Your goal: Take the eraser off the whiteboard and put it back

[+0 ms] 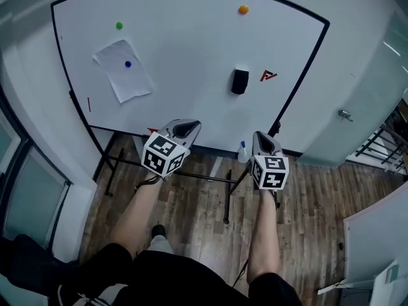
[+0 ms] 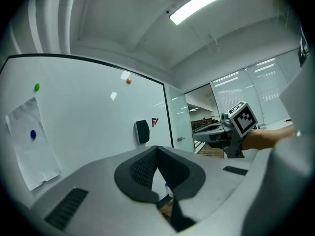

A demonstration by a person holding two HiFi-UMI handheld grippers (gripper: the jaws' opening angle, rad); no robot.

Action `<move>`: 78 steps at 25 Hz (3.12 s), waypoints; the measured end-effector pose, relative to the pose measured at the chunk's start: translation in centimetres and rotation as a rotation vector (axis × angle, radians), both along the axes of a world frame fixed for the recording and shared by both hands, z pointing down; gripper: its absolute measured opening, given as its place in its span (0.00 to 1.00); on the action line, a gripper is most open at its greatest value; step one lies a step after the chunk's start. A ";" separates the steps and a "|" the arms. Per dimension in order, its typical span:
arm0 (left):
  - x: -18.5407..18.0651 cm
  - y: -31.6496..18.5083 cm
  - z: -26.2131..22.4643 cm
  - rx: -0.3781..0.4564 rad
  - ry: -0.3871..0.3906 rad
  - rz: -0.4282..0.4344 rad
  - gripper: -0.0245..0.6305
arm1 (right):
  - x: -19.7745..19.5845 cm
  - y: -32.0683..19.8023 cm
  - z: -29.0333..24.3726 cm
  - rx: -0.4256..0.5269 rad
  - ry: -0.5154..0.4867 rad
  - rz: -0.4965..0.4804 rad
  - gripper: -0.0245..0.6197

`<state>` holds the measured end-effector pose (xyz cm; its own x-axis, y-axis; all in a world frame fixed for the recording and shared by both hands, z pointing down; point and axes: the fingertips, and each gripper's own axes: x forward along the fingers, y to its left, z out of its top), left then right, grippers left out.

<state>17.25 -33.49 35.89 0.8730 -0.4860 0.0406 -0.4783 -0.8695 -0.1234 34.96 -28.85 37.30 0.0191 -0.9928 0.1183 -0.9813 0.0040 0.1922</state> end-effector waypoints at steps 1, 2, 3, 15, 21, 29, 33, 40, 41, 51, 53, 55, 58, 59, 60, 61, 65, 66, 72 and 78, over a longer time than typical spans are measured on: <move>0.4 -1.0 0.0 -0.003 0.002 0.006 0.06 | 0.4 -0.9 -0.1 0.000 -0.003 0.011 0.08; 0.7 -2.1 -0.1 -0.008 0.005 0.010 0.07 | 0.7 -1.9 -0.2 0.001 -0.005 0.020 0.08; 0.9 -3.1 -0.3 -0.013 0.010 0.015 0.07 | 0.8 -2.8 -0.3 0.001 -0.005 0.027 0.08; 0.9 -12.7 -1.5 -0.014 -0.007 0.089 0.07 | -0.5 -11.6 -2.5 0.030 -0.005 0.089 0.08; 1.4 -15.3 -1.5 -0.013 -0.015 0.141 0.07 | -0.6 -14.0 -3.3 0.044 0.000 0.134 0.08; 1.7 -17.3 -1.3 -0.015 -0.007 0.195 0.07 | -0.1 -15.8 -3.6 0.055 0.001 0.200 0.08; 1.9 -17.5 -0.7 -0.015 -0.017 0.229 0.07 | -0.3 -16.3 -3.6 0.069 -0.008 0.215 0.08; 2.0 -18.5 -0.6 -0.013 -0.027 0.244 0.07 | 0.2 -18.4 -3.9 0.071 -0.058 0.212 0.46; 2.0 -18.7 -0.6 -0.012 -0.028 0.245 0.07 | 0.3 -18.7 -3.9 0.068 -0.055 0.219 0.46; 1.3 -20.7 -0.7 -0.010 -0.032 0.250 0.06 | 1.9 -21.7 -3.6 0.072 -0.050 0.286 0.48; 1.2 -21.1 -0.6 -0.011 -0.034 0.252 0.07 | 2.3 -22.3 -3.0 0.064 -0.059 0.298 0.49; 1.1 -21.6 -0.4 -0.015 -0.037 0.253 0.07 | 2.6 -22.9 -2.8 0.060 -0.062 0.308 0.49; 1.1 -22.1 -0.2 -0.035 -0.026 0.261 0.07 | 2.9 -23.6 -3.0 0.065 -0.059 0.321 0.49; 1.1 -22.2 -0.2 -0.041 -0.021 0.267 0.06 | 3.0 -23.9 -3.1 0.069 -0.057 0.323 0.49; 1.2 -22.3 -0.3 -0.042 -0.018 0.271 0.07 | 3.1 -24.1 -3.2 0.074 -0.056 0.325 0.49; 1.2 -22.4 -0.3 -0.042 -0.017 0.274 0.07 | 3.3 -24.2 -3.4 0.078 -0.054 0.327 0.49; 1.3 -22.9 -0.1 -0.045 -0.019 0.279 0.07 | 3.4 -24.8 -3.5 0.088 -0.052 0.325 0.49; 1.2 -23.0 0.1 -0.047 -0.020 0.279 0.06 | 3.4 -24.9 -3.5 0.091 -0.053 0.324 0.49; 1.0 -23.3 0.4 -0.056 -0.020 0.277 0.07 | 3.3 -25.1 -3.5 0.098 -0.056 0.331 0.44; 0.3 -23.7 0.8 -0.063 -0.027 0.261 0.07 | 3.1 -24.7 -3.4 0.101 -0.065 0.340 0.42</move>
